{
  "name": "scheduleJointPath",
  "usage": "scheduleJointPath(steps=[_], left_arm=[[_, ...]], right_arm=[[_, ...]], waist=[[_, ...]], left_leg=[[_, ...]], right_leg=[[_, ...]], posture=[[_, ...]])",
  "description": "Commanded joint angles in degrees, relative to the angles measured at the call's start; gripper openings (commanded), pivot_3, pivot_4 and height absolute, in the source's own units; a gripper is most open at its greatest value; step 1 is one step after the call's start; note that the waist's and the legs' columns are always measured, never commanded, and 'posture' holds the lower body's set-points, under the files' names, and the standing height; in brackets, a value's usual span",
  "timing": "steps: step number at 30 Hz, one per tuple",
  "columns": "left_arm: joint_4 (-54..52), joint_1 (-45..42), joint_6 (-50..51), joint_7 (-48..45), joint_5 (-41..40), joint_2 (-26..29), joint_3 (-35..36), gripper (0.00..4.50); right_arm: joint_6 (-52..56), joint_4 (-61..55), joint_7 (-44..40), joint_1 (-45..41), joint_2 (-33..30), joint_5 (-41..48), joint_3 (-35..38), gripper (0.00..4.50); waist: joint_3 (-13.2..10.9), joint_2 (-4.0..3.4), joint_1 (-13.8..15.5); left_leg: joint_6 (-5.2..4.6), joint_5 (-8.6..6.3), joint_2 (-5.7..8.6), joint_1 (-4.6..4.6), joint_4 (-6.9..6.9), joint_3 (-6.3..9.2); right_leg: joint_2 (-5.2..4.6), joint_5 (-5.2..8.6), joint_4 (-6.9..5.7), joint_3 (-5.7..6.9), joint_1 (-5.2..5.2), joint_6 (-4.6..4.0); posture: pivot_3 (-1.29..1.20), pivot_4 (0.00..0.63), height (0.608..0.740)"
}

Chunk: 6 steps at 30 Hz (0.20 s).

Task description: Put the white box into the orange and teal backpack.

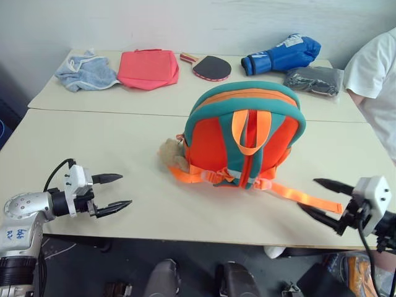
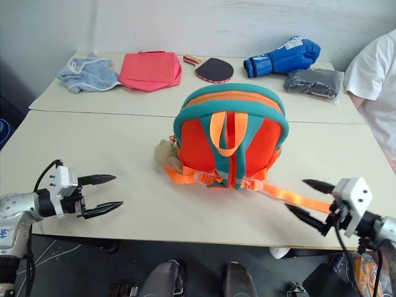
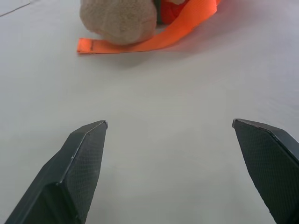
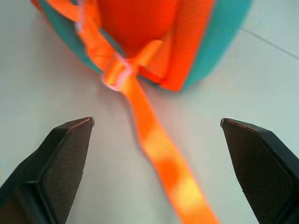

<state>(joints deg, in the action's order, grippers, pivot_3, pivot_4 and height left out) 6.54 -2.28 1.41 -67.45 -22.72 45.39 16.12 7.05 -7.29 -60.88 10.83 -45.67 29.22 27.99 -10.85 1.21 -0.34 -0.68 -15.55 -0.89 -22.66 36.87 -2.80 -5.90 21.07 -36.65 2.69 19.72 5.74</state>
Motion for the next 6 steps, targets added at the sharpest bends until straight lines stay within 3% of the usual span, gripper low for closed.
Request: scheduleJointPath(steps=[1,6], left_arm=[[-4.5,2.8,-1.8,2.5,0.4,-0.4,1.8,4.5],[-8.5,4.5,1.0,5.6,-0.5,-1.9,0.8,4.5]], right_arm=[[-8.8,5.2,-1.8,-2.9,-0.5,-3.6,-0.1,4.48],[-16.0,11.0,-2.5,-7.7,0.3,-8.6,-5.5,4.48]], waist=[[0.0,-0.02,0.0],[0.0,-0.03,-0.1]], left_leg=[[0.02,-0.01,-0.01,0.11,-0.15,0.0],[0.15,0.08,-0.01,0.29,-0.6,-0.04]], right_leg=[[0.0,0.01,0.12,0.0,-0.08,-0.02],[0.05,0.03,0.25,0.06,-0.11,-0.06]], posture=[[0.0,0.15,0.74],[0.0,0.15,0.74]])
